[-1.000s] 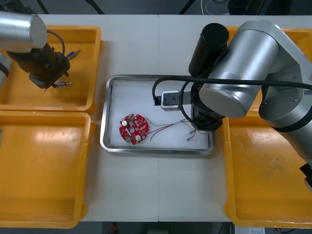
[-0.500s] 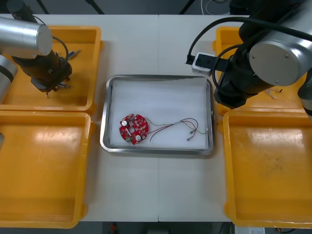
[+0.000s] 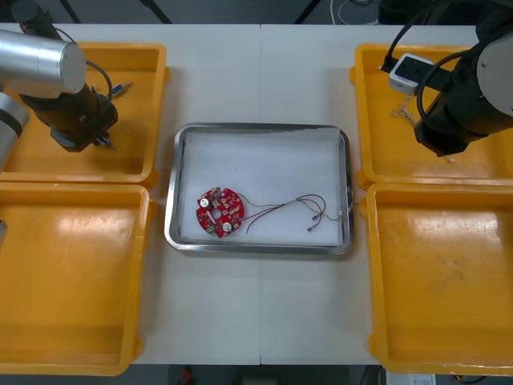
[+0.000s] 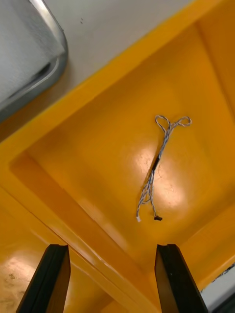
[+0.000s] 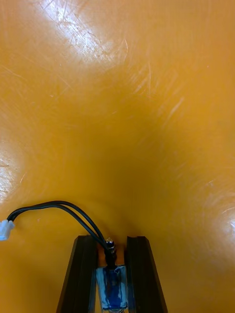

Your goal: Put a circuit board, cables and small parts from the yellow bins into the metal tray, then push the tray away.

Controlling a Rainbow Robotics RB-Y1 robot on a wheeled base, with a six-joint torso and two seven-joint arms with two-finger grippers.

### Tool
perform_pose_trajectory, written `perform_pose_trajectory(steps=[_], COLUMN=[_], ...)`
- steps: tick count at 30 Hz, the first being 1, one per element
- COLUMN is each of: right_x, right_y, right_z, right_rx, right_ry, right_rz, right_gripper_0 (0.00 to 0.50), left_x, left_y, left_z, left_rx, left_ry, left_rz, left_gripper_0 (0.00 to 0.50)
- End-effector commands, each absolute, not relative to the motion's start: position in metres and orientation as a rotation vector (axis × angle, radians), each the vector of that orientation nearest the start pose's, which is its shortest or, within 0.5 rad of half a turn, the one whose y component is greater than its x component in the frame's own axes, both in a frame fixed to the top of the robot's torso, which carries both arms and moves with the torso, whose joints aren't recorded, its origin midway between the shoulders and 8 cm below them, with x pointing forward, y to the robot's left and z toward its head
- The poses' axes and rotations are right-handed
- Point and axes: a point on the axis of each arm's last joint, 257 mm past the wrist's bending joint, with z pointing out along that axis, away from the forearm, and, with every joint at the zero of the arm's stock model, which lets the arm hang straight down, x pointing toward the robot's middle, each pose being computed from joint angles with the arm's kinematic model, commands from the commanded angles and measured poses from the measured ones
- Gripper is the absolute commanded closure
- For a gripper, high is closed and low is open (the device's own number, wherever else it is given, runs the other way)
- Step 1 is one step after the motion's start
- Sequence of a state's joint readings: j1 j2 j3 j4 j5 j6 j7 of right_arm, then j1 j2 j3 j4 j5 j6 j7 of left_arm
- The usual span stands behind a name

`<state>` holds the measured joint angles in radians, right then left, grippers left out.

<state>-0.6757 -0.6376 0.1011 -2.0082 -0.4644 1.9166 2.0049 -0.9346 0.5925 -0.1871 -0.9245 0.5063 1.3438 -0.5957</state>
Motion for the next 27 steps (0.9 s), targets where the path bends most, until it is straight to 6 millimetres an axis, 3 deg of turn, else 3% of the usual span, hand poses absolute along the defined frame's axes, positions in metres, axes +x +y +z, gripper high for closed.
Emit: perform_pose_trajectory(steps=[1, 4, 8, 10, 19, 23, 27], right_x=[0.501, 0.504, 0.507, 0.51, 0.527, 0.541, 0.557], right_y=[-0.316, -0.336, -0.348, -0.358, -0.371, -0.373, -0.372], right_z=[-0.087, -0.094, -0.097, -0.097, -0.096, -0.092, -0.092], right_rx=[-0.942, -0.879, -0.822, -0.771, -0.664, -0.63, -0.598], right_ry=[2.375, 2.44, 2.485, 2.521, 2.568, 2.565, 2.562], right_rz=[-0.569, -0.567, -0.542, -0.518, -0.416, -0.395, -0.362], right_gripper_0=[0.0, 0.0, 0.0, 0.0, 0.0, 0.0, 0.0], left_x=[0.606, 0.608, 0.611, 0.61, 0.586, 0.568, 0.549], left_y=[0.358, 0.362, 0.366, 0.367, 0.36, 0.349, 0.319], left_z=[-0.219, -0.213, -0.202, -0.187, -0.14, -0.12, -0.106], left_rx=[-1.103, -1.118, -1.119, -1.105, -0.987, -0.857, -0.711], left_ry=[2.397, 2.382, 2.367, 2.369, 2.452, 2.529, 2.61], left_rz=[-0.086, -0.111, -0.133, -0.135, -0.108, -0.069, -0.084], left_gripper_0=[0.5, 0.5, 0.5, 0.5, 0.5, 0.5, 0.5])
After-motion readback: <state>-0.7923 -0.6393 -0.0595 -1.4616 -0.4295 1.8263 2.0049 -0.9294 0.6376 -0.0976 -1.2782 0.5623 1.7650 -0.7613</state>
